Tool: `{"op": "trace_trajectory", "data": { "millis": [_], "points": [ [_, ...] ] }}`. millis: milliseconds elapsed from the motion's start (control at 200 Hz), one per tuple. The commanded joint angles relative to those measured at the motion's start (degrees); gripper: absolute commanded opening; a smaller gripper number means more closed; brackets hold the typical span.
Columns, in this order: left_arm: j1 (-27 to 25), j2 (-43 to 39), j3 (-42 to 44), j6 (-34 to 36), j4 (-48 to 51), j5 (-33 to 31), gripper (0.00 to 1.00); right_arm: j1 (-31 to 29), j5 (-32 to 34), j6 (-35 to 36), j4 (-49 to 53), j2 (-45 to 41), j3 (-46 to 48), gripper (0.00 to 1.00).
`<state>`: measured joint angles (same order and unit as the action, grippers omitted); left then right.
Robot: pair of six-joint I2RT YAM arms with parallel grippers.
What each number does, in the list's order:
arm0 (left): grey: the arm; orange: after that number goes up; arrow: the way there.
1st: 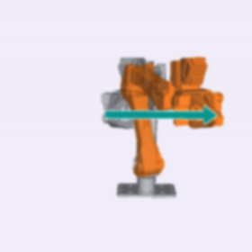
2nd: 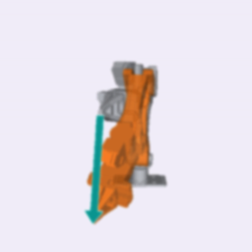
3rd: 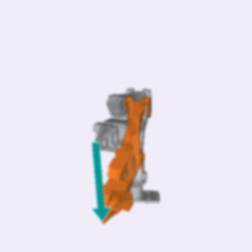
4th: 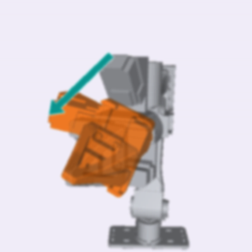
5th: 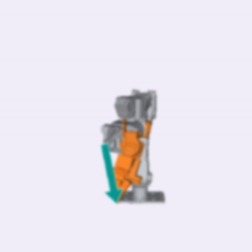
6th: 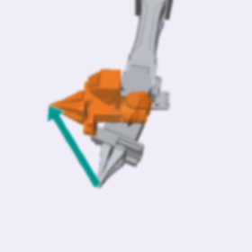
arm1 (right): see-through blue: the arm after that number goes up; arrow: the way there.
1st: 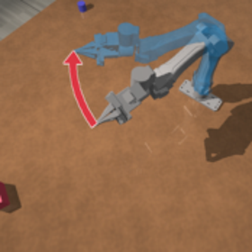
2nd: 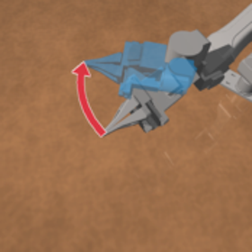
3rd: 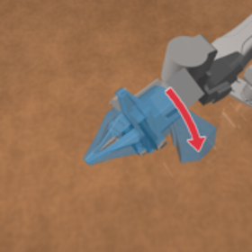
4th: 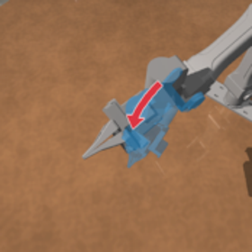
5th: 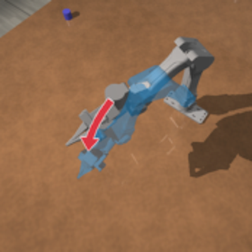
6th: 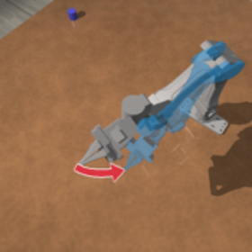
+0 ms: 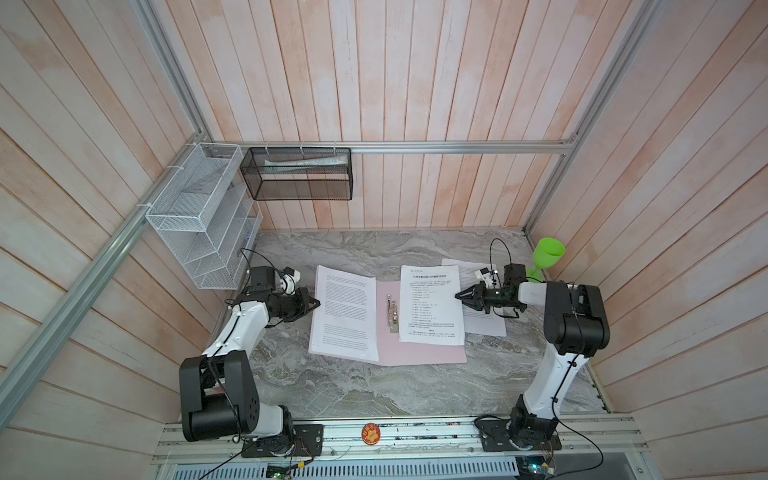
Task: Put the files into the folder
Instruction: 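Lift and carry the sheet over the pink folder with the right gripper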
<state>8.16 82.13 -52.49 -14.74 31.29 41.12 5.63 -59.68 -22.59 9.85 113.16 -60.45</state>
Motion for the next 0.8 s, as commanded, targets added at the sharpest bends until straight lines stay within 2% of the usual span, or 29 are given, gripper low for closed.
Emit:
{"op": "trace_trajectory", "data": {
  "millis": [0, 315, 430, 525, 570, 690, 795],
  "points": [
    [0.16, 0.44, -0.20, 0.88, 0.56, -0.93, 0.00, -0.74, -1.41, 0.76, -1.22, 1.42, -1.60, 0.28],
    [0.05, 0.29, 0.11, 0.65, 0.26, -0.86, 0.00, -5.80, -1.06, -0.75, -1.24, 6.68, -7.11, 0.27],
    [0.09, 0.09, -0.07, 0.71, 0.25, -1.05, 0.00, -7.19, -1.10, -1.29, -1.49, 7.24, -7.85, 0.20],
    [0.08, 0.06, -0.15, 0.79, 0.36, -1.05, 0.00, -7.55, -1.70, -1.66, -1.93, 6.95, -7.55, 0.00],
    [0.15, -0.03, -0.37, 0.97, 0.60, -1.25, 0.00, -7.73, -2.55, -2.07, -2.49, 6.15, -6.99, 0.00],
    [0.18, -0.60, -0.21, 1.02, 0.53, -1.49, 0.00, -7.99, -5.69, -6.45, -7.81, 1.53, -3.54, 0.00],
    [0.18, -0.48, -0.16, 0.82, 0.30, -1.22, 0.00, -8.05, -9.59, -15.00, -17.76, -3.88, 1.72, 0.00]
  ]
}}
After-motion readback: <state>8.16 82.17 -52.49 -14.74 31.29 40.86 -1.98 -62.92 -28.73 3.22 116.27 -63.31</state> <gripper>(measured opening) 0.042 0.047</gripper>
